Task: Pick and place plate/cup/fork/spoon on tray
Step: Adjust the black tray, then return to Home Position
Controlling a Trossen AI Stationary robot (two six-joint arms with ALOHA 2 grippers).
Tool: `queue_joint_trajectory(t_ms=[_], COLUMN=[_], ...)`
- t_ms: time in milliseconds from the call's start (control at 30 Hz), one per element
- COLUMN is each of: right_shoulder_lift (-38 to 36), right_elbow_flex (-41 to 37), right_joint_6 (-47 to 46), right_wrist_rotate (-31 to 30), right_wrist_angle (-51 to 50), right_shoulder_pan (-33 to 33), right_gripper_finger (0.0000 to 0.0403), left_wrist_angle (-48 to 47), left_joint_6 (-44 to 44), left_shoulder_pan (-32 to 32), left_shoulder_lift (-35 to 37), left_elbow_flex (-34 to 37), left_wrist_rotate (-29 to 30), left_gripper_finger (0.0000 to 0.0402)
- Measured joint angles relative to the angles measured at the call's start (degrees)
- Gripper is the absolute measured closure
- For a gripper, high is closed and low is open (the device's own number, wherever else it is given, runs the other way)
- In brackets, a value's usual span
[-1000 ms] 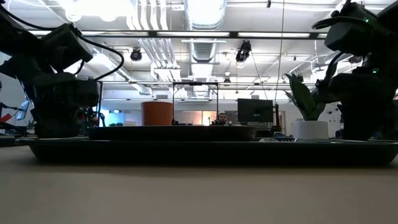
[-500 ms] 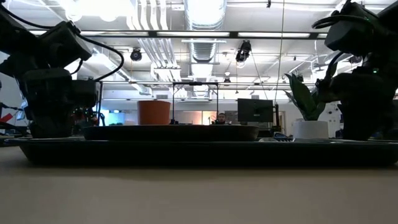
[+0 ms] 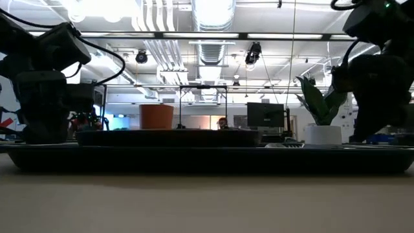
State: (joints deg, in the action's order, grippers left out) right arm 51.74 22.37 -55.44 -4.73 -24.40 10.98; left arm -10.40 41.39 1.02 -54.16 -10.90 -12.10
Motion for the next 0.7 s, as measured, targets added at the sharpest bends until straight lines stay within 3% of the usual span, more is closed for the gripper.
queue_joint_trajectory(t_ms=[433, 700], right_shoulder_lift=[-13.9, -18.1], right_elbow_flex=[-0.04, 0.33], right_joint_6=[3.02, 11.3], right_wrist_rotate=[-3.04, -3.47], right_wrist_angle=[-4.39, 0.36], right_shoulder_pan=[-0.02, -0.02], right_gripper_finger=[0.0394, 0.0394], left_wrist_angle=[-13.28, -8.9], left_joint_6=[0.3, -5.66], left_shoulder_pan=[0.0, 0.0], left_shoulder_lift=[11.72, 20.61], left_elbow_flex=[0.26, -0.77], left_wrist_rotate=[-0.06, 0.12], left_gripper_finger=[0.0401, 0.0401])
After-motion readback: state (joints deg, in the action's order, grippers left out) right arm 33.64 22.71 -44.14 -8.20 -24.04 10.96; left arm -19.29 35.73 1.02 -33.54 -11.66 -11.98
